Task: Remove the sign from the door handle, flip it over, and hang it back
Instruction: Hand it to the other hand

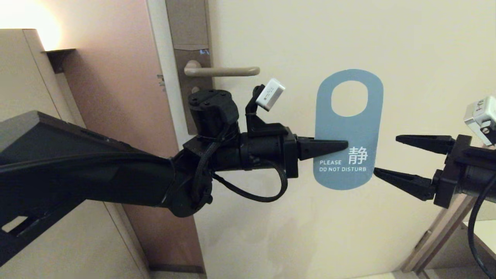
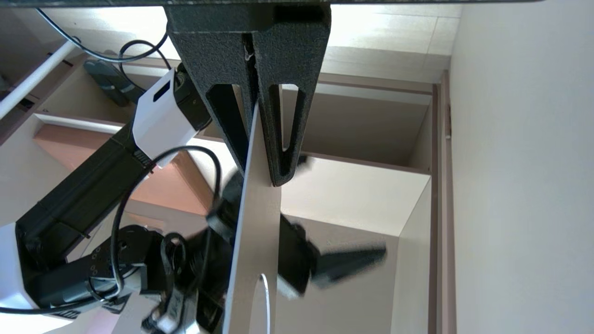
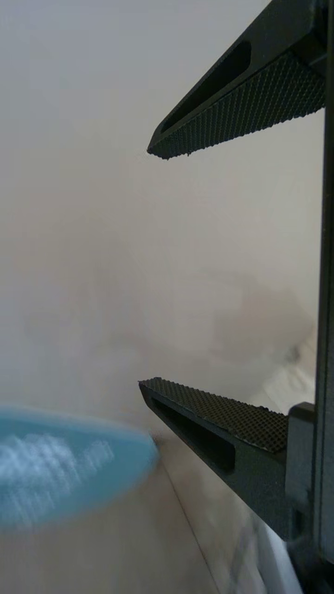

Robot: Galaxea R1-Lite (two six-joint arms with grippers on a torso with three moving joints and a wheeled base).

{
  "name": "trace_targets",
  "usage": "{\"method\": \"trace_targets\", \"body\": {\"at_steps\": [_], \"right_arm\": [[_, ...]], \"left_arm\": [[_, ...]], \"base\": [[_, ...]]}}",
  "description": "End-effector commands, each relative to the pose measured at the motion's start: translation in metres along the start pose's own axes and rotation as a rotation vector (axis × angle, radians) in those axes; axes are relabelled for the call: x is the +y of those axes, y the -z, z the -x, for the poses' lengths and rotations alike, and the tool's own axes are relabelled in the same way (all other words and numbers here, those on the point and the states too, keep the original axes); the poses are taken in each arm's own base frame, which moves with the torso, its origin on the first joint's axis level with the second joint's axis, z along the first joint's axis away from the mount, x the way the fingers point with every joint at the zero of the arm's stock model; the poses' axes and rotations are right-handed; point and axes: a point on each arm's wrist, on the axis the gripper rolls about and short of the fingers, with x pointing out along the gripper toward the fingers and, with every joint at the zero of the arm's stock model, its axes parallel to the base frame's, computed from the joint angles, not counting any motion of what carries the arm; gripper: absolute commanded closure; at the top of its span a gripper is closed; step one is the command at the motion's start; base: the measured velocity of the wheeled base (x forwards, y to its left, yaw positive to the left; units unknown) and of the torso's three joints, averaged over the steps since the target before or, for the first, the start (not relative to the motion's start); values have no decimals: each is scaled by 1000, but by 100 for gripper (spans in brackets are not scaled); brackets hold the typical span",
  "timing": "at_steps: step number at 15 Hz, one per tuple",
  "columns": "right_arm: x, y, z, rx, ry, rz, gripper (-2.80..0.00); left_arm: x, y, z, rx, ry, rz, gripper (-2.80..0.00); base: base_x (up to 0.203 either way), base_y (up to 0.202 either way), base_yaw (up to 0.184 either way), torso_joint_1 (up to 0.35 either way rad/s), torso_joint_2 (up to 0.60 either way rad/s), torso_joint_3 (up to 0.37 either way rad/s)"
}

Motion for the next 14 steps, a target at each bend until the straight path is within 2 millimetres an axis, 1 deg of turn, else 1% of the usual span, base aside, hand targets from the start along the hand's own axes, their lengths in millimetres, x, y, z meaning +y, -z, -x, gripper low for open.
{"method": "trace_targets", "body": {"at_steps": [1, 3, 10, 14], "right_arm": [[-3, 0, -4, 0, 54, 10, -280], [-7, 0, -8, 5, 123, 18, -280], [-7, 6, -11, 24, 113, 10, -280], [-5, 4, -7, 10, 118, 14, -280]], "left_arm": [[0, 0, 1, 1, 3, 0, 0], [1, 1, 1, 1, 2, 1, 0], [2, 3, 2, 4, -3, 6, 0], [7, 2, 7, 2, -18, 8, 0]], "base": [[0, 0, 0, 0, 0, 0], [0, 0, 0, 0, 0, 0], [0, 0, 0, 0, 0, 0], [0, 0, 0, 0, 0, 0]]}}
